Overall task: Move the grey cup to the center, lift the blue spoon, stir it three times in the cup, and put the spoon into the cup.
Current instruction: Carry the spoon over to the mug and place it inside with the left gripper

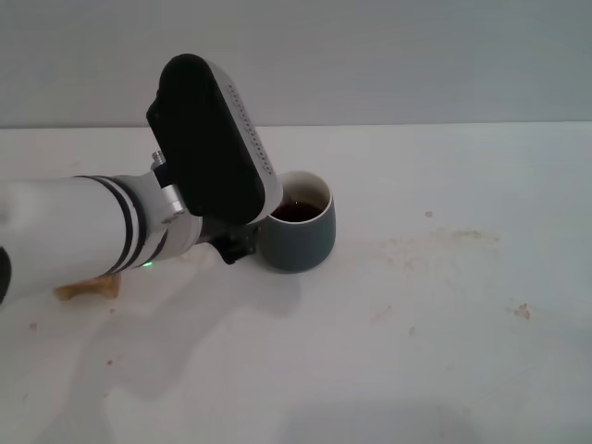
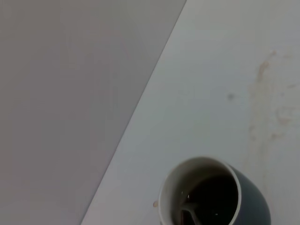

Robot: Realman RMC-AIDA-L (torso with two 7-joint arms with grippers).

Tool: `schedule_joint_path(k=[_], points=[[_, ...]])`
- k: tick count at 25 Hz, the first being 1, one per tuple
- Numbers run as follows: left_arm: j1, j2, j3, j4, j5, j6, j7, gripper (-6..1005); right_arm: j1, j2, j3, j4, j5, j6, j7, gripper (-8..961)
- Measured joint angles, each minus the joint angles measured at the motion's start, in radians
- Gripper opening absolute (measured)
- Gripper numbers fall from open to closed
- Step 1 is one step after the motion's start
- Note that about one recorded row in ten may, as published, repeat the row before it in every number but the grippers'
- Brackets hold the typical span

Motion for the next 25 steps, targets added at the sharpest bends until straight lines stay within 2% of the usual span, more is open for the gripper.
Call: schedule_joint_path(k=[16, 21, 23, 25], points=[[-0.016, -0.004, 0.077, -0.001, -0.007, 0.021, -0.004, 183, -0.012, 0.0, -0.002, 0.0, -0.003, -0.004, 0.0, -1], [0.01, -0.004, 0.084, -0.015, -0.006, 0.015, -0.007, 183, -0.012, -0.001, -0.003, 0.0, -0.003, -0.004, 0.0, -1], [0.045, -0.002, 0.069, -0.035, 0.0, 0.01, -0.006, 183, -0.011, -0.001, -0.003, 0.0, -0.003, -0.004, 0.0, -1], [0.045, -0.002, 0.069, -0.035, 0.0, 0.01, -0.006, 183, -0.011, -0.001, -0.003, 0.0, -0.003, -0.004, 0.0, -1]])
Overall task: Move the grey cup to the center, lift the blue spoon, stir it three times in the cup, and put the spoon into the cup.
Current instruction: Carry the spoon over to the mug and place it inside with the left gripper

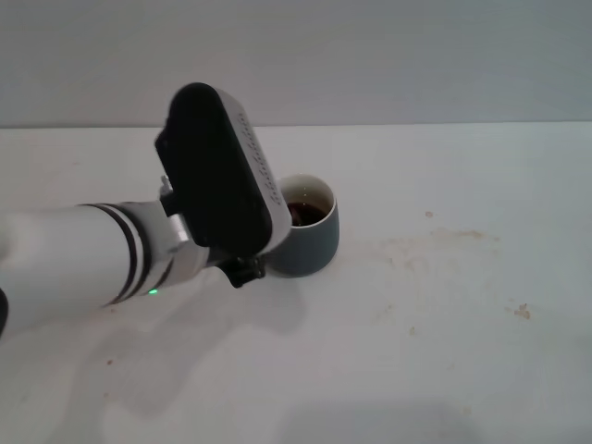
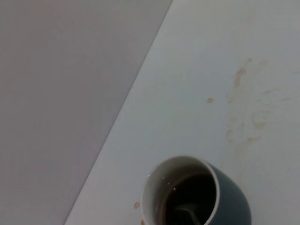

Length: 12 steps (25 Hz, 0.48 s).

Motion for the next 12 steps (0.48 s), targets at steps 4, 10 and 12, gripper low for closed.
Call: schedule_joint_path(k=[4, 10, 12], points=[[0.008, 0.001, -0.031, -0.002, 0.002, -0.001, 0.005, 183, 0.0, 0.0, 0.0, 0.0, 0.0, 0.0, 0.0, -1], [-0.032, 0.001, -0.06, 0.045, 0.003, 0.001, 0.006, 183, 0.003, -0.002, 0.0, 0.0, 0.0, 0.0, 0.0, -1], [-0.055, 0.0, -0.061, 0.066, 0.003, 0.002, 0.006, 184, 0.003, -0.002, 0.0, -0.001, 0.0, 0.0, 0.0, -1]])
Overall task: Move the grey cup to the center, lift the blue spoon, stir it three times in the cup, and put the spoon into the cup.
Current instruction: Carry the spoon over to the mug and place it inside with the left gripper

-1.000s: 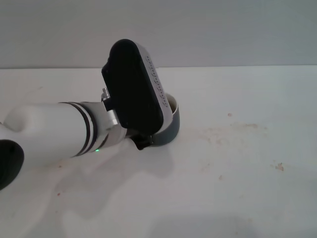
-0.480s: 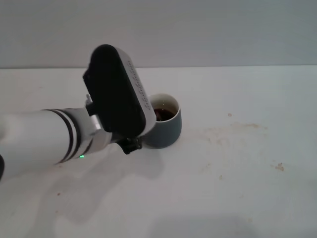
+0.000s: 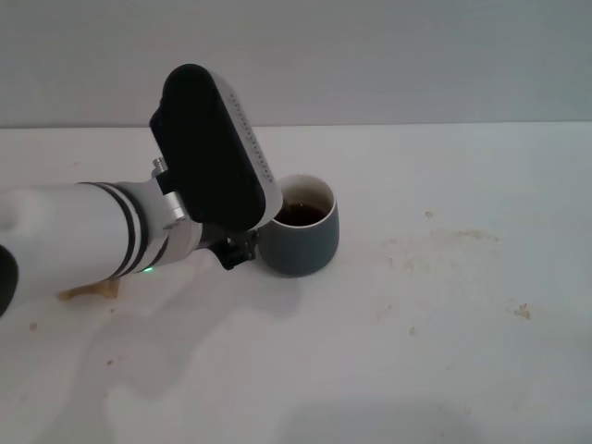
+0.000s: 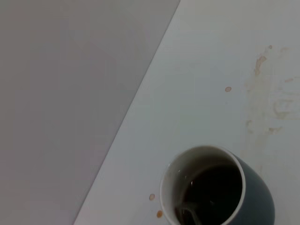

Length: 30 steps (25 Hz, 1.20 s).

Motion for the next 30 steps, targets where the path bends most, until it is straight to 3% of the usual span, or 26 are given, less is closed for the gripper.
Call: schedule_joint_path(k=[14, 25, 30], points=[[-0.091, -0.007, 0.03, 0.059, -0.009, 0.011, -0.003, 184, 0.005, 0.0, 0.0, -0.006, 0.006, 0.0, 0.0, -1], [-0.066, -0.006, 0.073, 0.025, -0.01, 0.009, -0.01, 184, 0.005, 0.0, 0.0, -0.01, 0.006, 0.0, 0.0, -1], [-0.019, -0.002, 0.061, -0.006, -0.002, -0.003, -0.009, 184, 0.006, -0.001, 0.0, -0.01, 0.006, 0.0, 0.0, -1]])
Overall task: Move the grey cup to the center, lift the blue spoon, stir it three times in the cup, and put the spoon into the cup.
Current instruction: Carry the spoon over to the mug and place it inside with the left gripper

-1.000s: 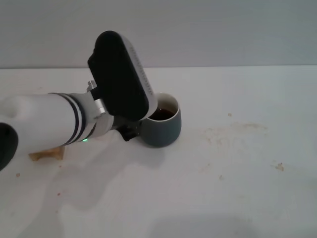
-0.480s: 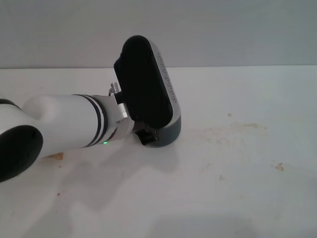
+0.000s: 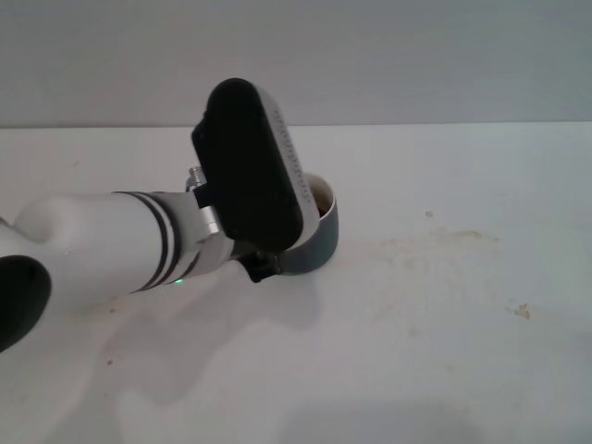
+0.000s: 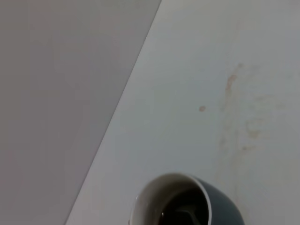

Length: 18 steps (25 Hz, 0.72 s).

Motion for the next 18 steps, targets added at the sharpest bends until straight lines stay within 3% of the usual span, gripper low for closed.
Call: schedule_joint_path(k=[8, 18], points=[[0.02, 0.003, -0.034, 0.002, 0.013, -0.002, 0.007, 184, 0.006, -0.001, 0.0, 0.002, -0.005, 0.0, 0.0, -1], [-0.008, 0.0, -0.073, 0.051, 0.01, 0.016, 0.032, 185, 0.008, -0.001, 0.0, 0.006, -0.006, 0.001, 0.0, -1]])
